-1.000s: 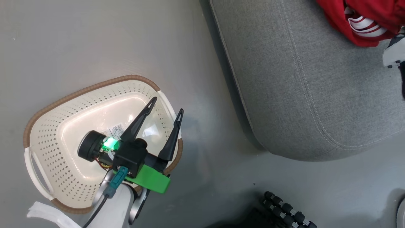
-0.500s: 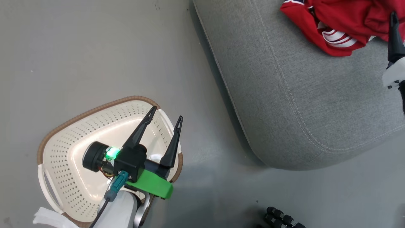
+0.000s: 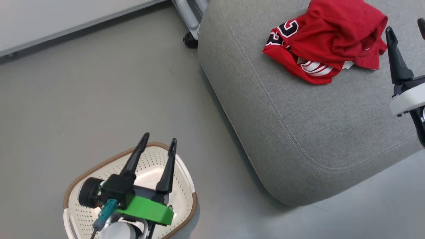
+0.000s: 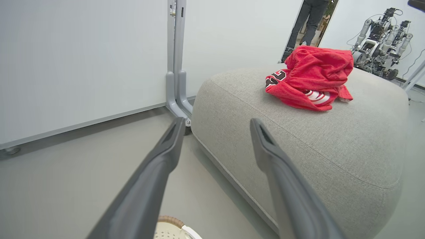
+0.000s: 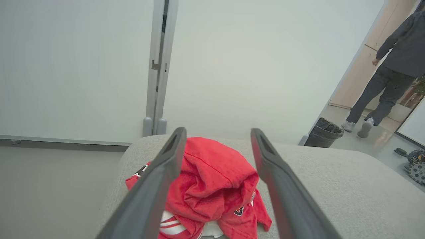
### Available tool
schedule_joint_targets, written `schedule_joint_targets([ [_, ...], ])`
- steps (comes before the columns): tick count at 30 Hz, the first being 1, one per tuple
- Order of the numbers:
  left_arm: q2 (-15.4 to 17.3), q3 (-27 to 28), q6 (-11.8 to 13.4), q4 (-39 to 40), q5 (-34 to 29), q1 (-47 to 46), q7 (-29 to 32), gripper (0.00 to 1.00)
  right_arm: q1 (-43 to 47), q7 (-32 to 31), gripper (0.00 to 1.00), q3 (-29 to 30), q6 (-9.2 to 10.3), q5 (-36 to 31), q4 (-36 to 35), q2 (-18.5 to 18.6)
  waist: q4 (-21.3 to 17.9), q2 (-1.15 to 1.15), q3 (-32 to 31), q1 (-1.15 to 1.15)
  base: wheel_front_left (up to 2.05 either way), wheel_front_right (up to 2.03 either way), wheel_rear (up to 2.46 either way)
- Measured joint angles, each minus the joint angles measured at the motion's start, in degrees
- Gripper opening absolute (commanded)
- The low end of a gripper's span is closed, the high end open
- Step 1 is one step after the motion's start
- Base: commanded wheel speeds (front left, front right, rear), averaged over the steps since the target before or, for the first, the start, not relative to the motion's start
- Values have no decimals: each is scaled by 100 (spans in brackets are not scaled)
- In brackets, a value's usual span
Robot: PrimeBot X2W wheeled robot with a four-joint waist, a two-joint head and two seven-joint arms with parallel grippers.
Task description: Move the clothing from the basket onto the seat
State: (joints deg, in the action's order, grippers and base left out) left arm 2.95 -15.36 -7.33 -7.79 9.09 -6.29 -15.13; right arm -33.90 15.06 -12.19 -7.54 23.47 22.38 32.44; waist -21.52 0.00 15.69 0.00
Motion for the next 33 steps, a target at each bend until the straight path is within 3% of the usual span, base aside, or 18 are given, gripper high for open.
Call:
schedule_joint_targets([
  [8, -8, 550, 64, 291, 392, 402, -1, 100, 1068, 1, 100, 89, 0, -320, -1661, -279, 73, 0, -803, 0, 0, 0, 0],
  [14, -9, 676, 188, 386, 514, 675, -1, 100, 1875, 1, 100, 252, 0, -58, -2341, -956, 387, 0, -1167, 0, 0, 0, 0],
  [23, -10, 748, 468, 383, 426, 958, 0, 100, 2809, 0, 100, 13, 1, -464, -2258, -1736, 1048, 0, -1462, 0, 0, 0, 0],
  [33, -14, 801, 686, 183, 447, 1194, -1, 100, 3221, 0, 100, 163, 1, -808, -2143, -2195, 1559, 0, -1677, 0, 0, 0, 0],
])
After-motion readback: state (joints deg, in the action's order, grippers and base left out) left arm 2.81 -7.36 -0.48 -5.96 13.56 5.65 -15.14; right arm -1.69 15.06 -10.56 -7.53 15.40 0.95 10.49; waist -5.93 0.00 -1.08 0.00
